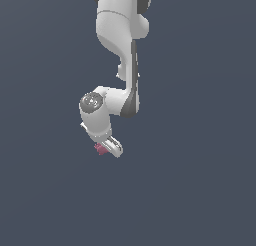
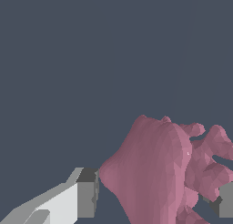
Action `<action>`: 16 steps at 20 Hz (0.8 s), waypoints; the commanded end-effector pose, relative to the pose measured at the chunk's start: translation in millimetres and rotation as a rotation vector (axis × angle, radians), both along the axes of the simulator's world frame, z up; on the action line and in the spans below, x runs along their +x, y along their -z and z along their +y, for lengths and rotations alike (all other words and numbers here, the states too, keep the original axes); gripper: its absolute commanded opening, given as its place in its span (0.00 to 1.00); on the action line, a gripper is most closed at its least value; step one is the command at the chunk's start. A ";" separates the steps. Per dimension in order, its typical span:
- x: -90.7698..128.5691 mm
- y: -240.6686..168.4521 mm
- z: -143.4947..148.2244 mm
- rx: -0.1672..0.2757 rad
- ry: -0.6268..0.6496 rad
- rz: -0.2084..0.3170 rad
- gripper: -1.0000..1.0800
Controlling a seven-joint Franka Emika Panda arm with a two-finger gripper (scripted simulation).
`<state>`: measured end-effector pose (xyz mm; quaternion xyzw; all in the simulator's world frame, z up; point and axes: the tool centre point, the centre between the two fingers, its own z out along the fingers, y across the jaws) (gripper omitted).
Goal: Pick up the object and move it to a goal position.
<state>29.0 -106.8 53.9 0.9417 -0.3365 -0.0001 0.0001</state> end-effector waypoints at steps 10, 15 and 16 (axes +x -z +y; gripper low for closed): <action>-3.8 -11.3 -1.1 0.000 0.000 0.000 0.00; -11.6 -34.0 -3.8 0.001 0.000 0.000 0.00; -13.7 -40.0 -4.5 0.001 0.000 0.000 0.00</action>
